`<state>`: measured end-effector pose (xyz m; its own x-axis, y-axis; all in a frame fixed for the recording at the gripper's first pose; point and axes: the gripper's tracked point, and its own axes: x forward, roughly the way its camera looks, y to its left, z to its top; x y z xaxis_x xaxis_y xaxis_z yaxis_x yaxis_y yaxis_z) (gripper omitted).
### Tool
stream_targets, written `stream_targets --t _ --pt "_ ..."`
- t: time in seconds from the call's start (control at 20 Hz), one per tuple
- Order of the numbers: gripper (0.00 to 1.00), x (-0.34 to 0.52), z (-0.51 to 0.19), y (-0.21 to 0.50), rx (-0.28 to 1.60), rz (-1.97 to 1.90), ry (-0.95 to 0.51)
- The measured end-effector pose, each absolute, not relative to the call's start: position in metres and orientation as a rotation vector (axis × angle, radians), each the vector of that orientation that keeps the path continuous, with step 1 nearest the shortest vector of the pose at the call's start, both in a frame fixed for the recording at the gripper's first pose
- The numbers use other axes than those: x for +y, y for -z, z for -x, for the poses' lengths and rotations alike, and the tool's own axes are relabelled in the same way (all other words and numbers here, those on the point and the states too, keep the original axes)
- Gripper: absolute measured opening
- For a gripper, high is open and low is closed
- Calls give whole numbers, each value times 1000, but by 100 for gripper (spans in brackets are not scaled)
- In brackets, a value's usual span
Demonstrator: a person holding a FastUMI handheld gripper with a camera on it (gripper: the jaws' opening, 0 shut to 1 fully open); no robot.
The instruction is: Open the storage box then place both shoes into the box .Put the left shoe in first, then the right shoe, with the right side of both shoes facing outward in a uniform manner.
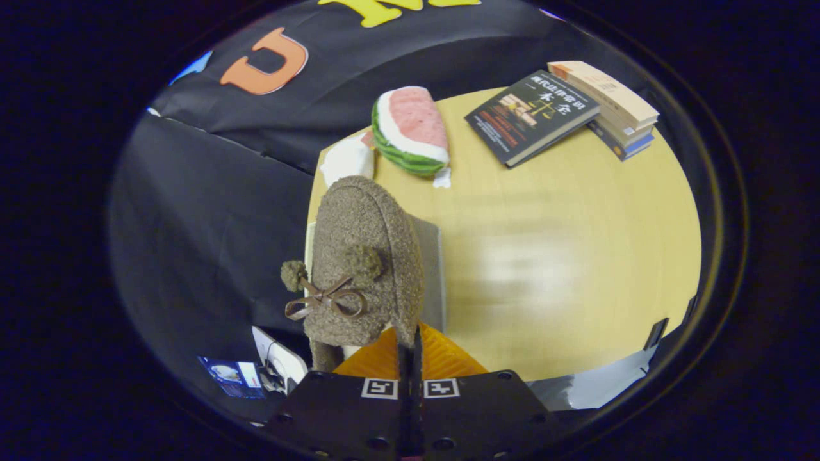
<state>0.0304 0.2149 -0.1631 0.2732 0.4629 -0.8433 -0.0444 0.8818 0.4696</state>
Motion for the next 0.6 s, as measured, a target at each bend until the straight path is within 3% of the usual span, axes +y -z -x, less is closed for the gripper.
stream_targets --t 0.3,0.6 --pt "0 292 -34 190 1280 -300 -300" --pt "0 304 -58 249 1324 -163 -65"
